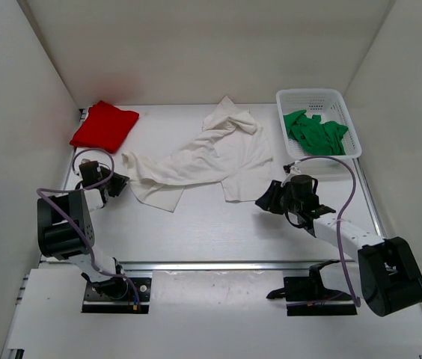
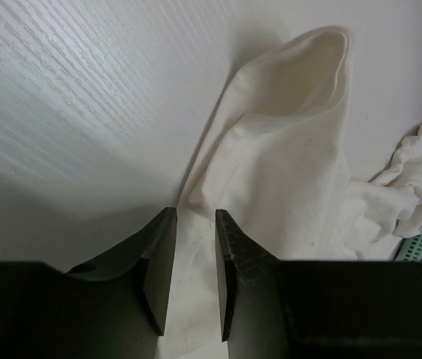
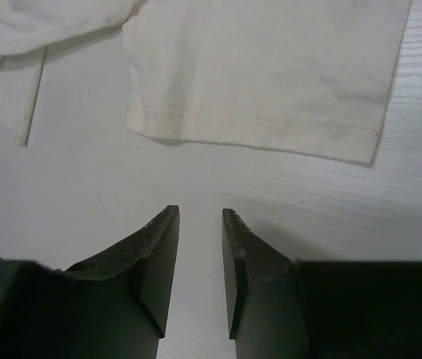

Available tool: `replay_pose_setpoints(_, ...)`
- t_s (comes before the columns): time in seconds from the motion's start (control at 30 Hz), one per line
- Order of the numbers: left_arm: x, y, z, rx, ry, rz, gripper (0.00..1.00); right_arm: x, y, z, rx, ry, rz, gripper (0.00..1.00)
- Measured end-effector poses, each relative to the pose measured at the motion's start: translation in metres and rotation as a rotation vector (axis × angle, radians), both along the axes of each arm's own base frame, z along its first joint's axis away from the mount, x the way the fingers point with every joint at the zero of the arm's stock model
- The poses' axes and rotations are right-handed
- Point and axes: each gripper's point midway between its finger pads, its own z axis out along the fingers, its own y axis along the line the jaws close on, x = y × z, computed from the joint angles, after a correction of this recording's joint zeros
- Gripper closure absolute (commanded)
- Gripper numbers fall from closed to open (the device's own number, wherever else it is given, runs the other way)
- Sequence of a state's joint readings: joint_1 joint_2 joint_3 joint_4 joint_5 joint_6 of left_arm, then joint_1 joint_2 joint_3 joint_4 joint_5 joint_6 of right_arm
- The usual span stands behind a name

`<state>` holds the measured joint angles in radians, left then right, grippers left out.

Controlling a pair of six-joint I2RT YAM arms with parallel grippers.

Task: Fold and stack the t-shirts
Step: Flatten out the tshirt

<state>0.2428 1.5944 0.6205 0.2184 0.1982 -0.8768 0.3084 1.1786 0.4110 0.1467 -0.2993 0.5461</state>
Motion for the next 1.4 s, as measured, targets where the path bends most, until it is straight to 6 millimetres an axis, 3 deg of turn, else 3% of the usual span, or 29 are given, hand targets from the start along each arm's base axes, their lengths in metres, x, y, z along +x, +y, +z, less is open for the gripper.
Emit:
replay_pose_setpoints(0.7, 0.018, -0.004, -0.006, -0.047, -0.02, 0.018, 0.66, -0.005, 0.004, -0.007, 0.012, 0.012, 0.024, 0.71)
replay_pose_setpoints(1.07, 0.022, -0.01, -0.01, -0.058, -0.023, 0.012, 0.73, -0.005, 0.003, -0.008, 0.02, 0.013, 0.019, 0.71)
replay_pose_setpoints(1.4, 0.024, -0.012, -0.01, -0.053, -0.03, 0.011, 0.78, 0.005, -0.016, -0.011, 0.003, 0.019, -0.076, 0.66)
